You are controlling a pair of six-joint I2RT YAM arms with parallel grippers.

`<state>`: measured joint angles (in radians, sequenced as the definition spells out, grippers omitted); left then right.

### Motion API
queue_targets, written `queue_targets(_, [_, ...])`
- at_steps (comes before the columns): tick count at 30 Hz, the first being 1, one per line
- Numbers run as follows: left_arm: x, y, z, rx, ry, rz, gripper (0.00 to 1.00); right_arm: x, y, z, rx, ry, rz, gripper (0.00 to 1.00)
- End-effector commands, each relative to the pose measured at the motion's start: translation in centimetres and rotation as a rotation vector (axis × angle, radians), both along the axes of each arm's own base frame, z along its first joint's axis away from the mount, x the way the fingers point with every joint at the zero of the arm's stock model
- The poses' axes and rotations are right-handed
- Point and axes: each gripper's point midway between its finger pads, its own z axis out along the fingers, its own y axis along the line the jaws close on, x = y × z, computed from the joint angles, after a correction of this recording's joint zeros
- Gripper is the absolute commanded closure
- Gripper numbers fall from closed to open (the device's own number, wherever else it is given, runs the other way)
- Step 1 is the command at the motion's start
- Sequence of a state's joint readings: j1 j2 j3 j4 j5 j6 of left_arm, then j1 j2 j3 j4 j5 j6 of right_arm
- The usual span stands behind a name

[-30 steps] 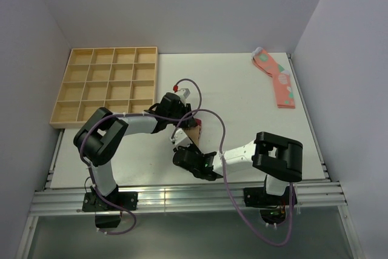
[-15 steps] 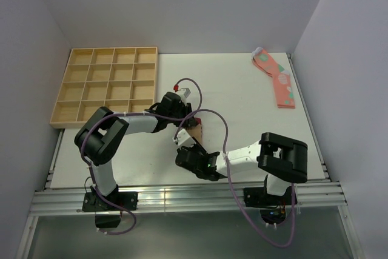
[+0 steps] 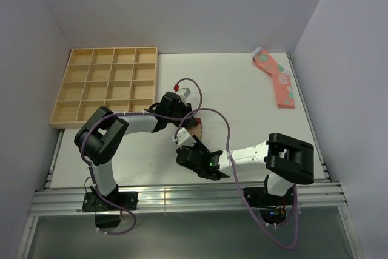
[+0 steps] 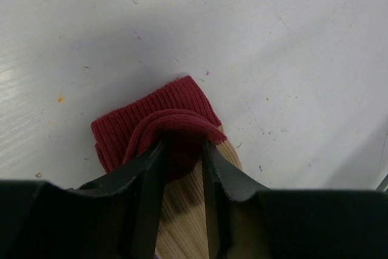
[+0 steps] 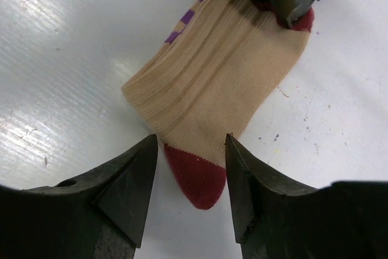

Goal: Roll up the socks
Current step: Roll the sock at the center of the board.

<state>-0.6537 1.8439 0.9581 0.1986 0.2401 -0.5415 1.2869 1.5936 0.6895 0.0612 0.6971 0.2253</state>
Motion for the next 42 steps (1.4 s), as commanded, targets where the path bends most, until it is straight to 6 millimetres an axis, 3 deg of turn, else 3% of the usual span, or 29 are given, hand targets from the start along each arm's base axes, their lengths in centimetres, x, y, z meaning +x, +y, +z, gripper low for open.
queue_targets(1, [-1.3,1.7,-2.7,0.09,0.074,-0.012,0.64,0.1,1.1,0.8,0.028,0.007,0.019,0.44])
queue_targets(4, [-1.3,1.7,-2.7,0.089,0.075,-0.014,0.64,0.0,1.6,0.1,0.009,0.025,0.037,0.44])
queue_targets(14, [-1.1,1.7,-2.8,0.081,0.084,-0.033,0.64,0.0,1.4,0.5,-0.019,0.027,0.04,0.44])
queue_targets(33, [-0.6,1.6,-2.6,0.053,0.113,-0.042,0.64,0.6,1.6,-2.0,-0.119,0.072,0.052,0.44])
queue_targets(42, [-0.7,1.6,-2.6,0.05,0.12,-0.043,0.64,1.4,2.2,-2.4,-0.049,0.088,0.033,0.64])
